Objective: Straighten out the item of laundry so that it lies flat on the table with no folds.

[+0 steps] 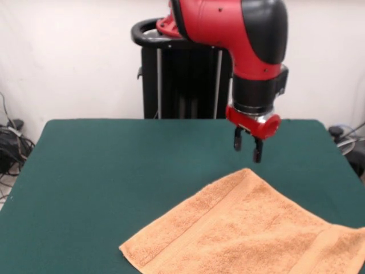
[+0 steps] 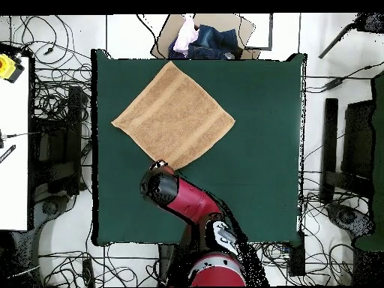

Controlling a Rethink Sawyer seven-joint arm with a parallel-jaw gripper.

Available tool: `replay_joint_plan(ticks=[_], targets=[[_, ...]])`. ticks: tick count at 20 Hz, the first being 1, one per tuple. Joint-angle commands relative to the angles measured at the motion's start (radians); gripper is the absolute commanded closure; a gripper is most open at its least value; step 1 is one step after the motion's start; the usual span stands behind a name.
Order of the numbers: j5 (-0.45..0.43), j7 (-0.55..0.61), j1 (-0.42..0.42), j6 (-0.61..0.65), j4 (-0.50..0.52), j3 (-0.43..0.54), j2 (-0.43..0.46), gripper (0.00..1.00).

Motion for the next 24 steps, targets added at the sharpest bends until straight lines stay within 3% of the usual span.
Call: replay_joint_plan(ticks=[1, 10, 19, 24], targets=[[0.061, 0.243, 0.02, -0.052, -0.015, 0.045, 0.033, 0.0], [-0.017, 0.084, -0.075, 0.042, -0.138, 0.016, 0.09, 0.0], [-0.07, 0.049, -0.169, 0.008, -0.183, 0.087, 0.147, 0.0], [-0.084, 0.066, -0.153, 0.001, -0.228, 0.073, 0.189, 0.0]])
